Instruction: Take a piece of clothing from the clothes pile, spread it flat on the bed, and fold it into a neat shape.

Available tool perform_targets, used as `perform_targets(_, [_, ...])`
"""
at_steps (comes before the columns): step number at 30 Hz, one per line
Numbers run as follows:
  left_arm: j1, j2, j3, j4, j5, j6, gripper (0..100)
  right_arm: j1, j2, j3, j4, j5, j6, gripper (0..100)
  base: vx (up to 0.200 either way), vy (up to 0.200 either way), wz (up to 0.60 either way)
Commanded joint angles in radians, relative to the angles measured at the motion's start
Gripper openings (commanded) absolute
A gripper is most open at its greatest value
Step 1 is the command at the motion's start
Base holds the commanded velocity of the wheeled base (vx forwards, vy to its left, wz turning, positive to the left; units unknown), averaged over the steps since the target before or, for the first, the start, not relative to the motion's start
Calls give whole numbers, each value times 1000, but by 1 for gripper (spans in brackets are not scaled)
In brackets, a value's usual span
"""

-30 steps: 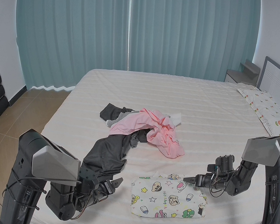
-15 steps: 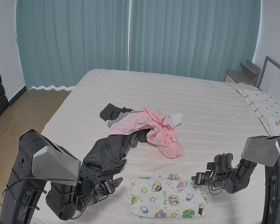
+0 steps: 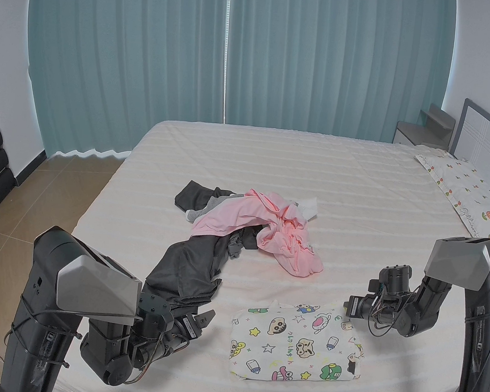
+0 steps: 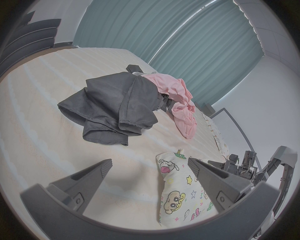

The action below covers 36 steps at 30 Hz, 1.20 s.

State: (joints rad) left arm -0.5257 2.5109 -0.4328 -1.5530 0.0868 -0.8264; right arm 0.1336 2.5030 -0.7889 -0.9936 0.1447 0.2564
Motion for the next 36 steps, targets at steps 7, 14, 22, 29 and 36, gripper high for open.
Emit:
perform_targets(7, [0, 0, 0, -18, 1, 0, 100, -16, 7, -10, -2, -13, 1, 0, 0, 0, 0])
perform_targets(14, [0, 0, -1, -18, -1, 0, 100, -14, 2, -13, 0, -16, 1, 100, 0, 0, 0])
perform_targets(22, [4, -44, -12, -18, 11, 23, 100, -14, -81, 23, 0, -14, 24, 100, 0, 0, 0])
perform_targets(29, [62, -230, 12, -18, 19, 179, 100, -52, -360, 162, -3, -14, 127, 100, 0, 0, 0])
perform_targets(36, [124, -570, 131, -9, 19, 222, 100, -118, -756, 353, -16, -14, 123, 100, 0, 0, 0])
